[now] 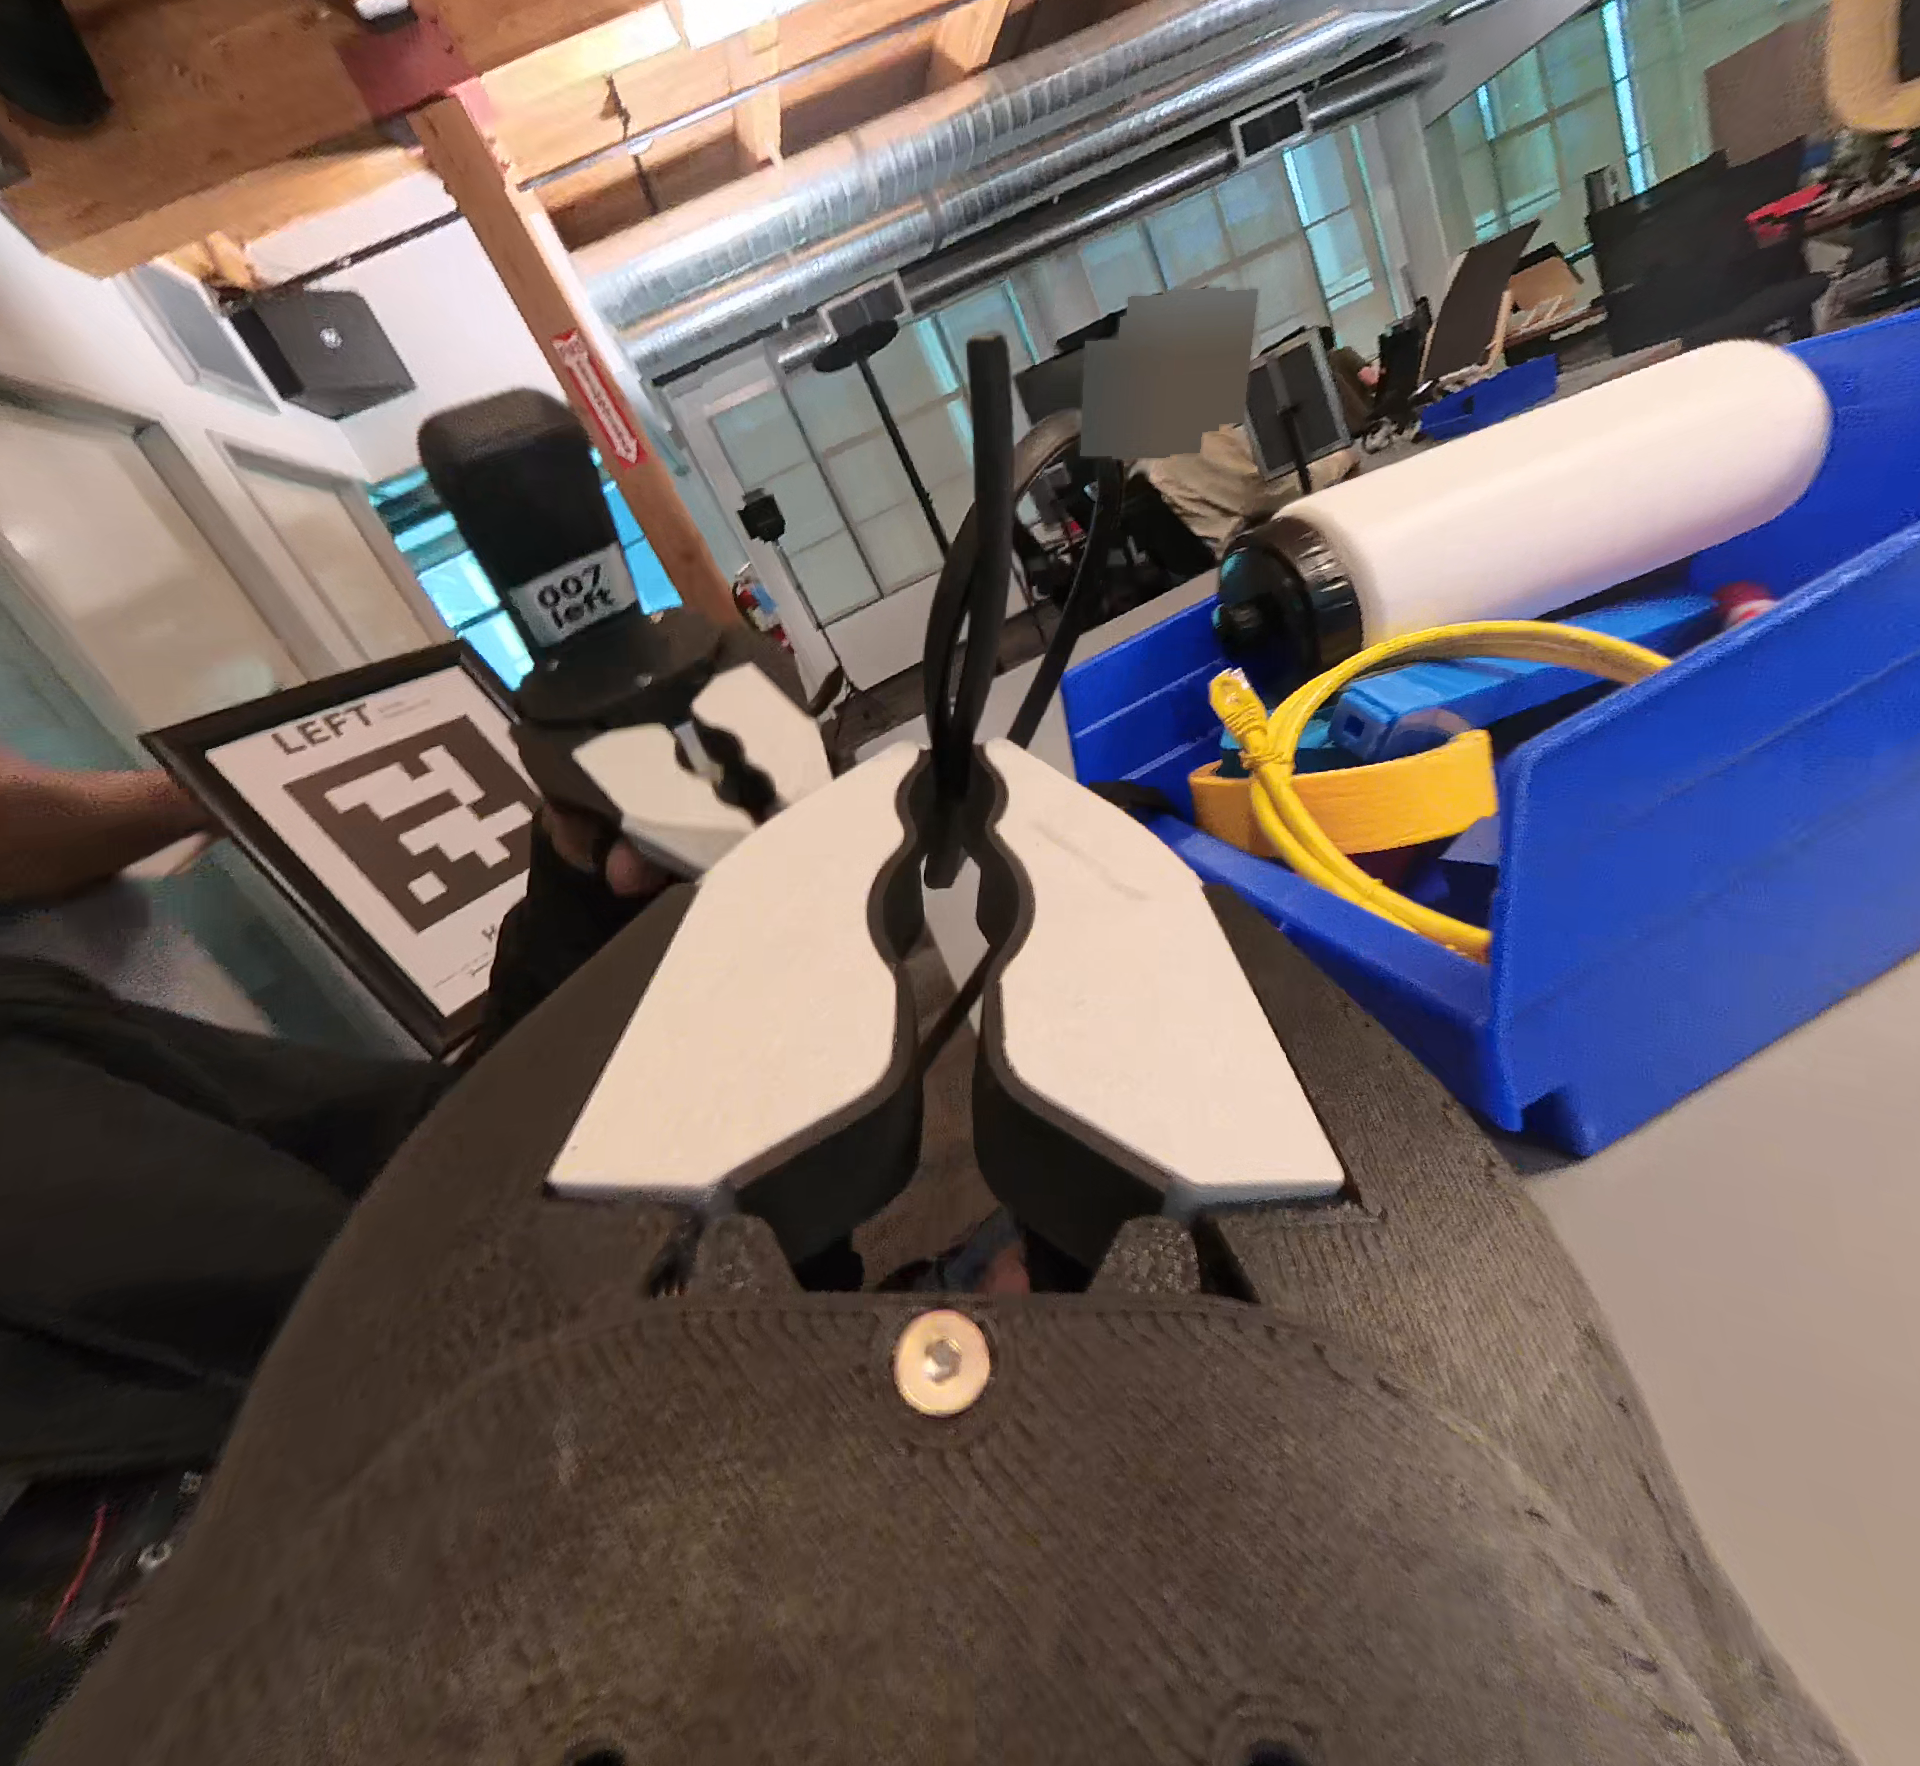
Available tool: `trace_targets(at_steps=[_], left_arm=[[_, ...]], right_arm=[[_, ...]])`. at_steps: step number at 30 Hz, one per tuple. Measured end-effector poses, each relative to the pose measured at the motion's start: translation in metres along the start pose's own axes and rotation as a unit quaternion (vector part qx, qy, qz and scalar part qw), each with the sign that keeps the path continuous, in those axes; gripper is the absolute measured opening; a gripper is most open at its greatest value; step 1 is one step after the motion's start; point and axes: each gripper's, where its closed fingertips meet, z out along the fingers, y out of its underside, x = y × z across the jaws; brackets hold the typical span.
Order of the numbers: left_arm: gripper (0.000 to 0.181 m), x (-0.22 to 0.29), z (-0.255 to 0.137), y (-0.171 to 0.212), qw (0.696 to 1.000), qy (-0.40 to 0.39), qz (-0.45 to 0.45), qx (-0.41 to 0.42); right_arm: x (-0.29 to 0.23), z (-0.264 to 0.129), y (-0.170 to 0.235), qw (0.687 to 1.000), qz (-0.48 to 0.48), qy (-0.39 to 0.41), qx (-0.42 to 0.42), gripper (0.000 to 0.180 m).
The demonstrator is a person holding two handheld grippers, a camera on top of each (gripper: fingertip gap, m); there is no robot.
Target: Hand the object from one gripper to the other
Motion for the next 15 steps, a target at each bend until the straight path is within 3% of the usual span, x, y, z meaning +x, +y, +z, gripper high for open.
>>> trace_targets(at_steps=[1,7,15], left_arm=[[0.009,-0.001,-0.002,-0.007,1.0,0.0,-0.007,0.02],[0.006,-0.025,-0.024,-0.039,0.986,-0.025,-0.085,0.14],[0.006,-0.046,-0.032,-0.048,0.973,-0.08,-0.116,0.183]], right_arm=[[-0.004,0.002,0.004,1.0,-0.002,-0.009,-0.01,0.004],[-0.027,0.008,0.019,0.996,-0.001,-0.071,-0.048,0.005],[-0.037,0.013,0.028,0.992,0.032,-0.11,-0.053,0.005]])
